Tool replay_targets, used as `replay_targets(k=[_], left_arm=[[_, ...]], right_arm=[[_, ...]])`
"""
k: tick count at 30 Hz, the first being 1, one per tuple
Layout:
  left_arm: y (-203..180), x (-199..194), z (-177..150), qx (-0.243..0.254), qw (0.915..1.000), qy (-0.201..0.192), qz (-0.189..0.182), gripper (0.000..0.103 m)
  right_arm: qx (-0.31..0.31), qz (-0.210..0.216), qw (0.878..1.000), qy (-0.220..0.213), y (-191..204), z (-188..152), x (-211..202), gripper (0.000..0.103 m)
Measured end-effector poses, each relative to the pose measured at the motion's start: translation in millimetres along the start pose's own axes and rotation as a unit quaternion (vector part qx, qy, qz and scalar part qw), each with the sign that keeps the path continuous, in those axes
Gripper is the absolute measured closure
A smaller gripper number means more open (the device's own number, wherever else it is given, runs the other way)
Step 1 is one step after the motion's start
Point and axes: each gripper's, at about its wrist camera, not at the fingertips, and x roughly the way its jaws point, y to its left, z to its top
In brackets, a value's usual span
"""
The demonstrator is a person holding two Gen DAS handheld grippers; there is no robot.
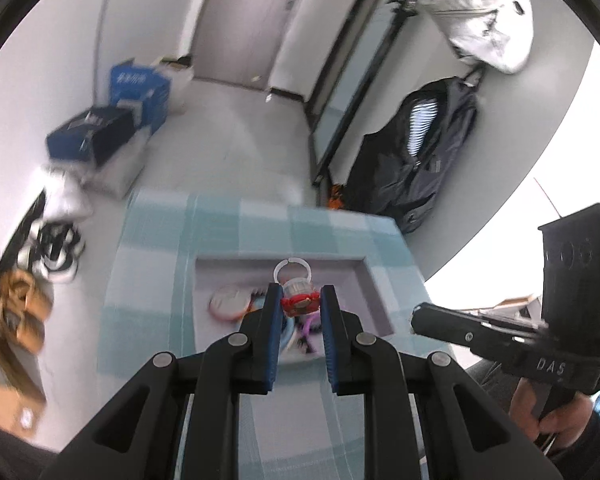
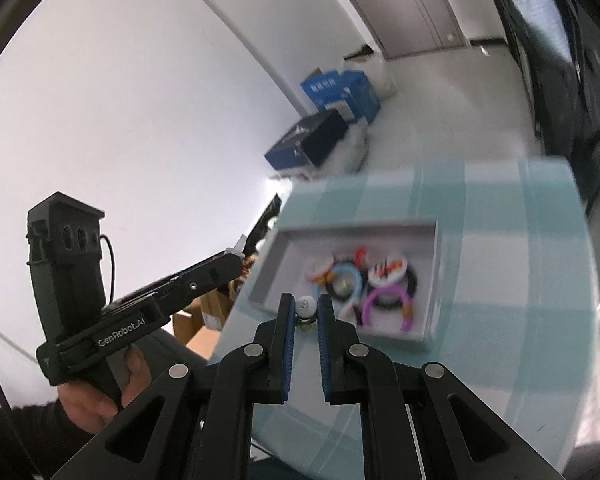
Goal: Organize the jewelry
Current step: 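Lower the charm and pearl earring into the grey box and open both grippers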
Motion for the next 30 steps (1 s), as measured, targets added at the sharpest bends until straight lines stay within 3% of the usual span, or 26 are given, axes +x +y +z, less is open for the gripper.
replay_targets(k=[9,15,19,30], left_arm=[[-5.3,20.6,27.5,0.029,0.9989,0.031,-0.021,0.089],[-7.8,37.6,28.7,0.04,0.9978,0.047,-0.023,0.089],[2.3,51.3,22.8,0.039,0.9975,0.055,-0.022,0.089],[11.0,84.9,8.3,0.016,0.9902,0.135,-0.029,0.089]], right_arm=[[-0.066,-0.008,0.998,-0.009,15.0,46.2,-2.3,0.093],[-0.099,-0.008,0.995,0.002,18.3,63.7,13.8,0.093],[-0.075,-0.001,0.997,0.018,0.1,62.6,31.6,0.093],[-0.038,-0.004,0.996,0.083,-30.6,48.7,71.2,0.093]])
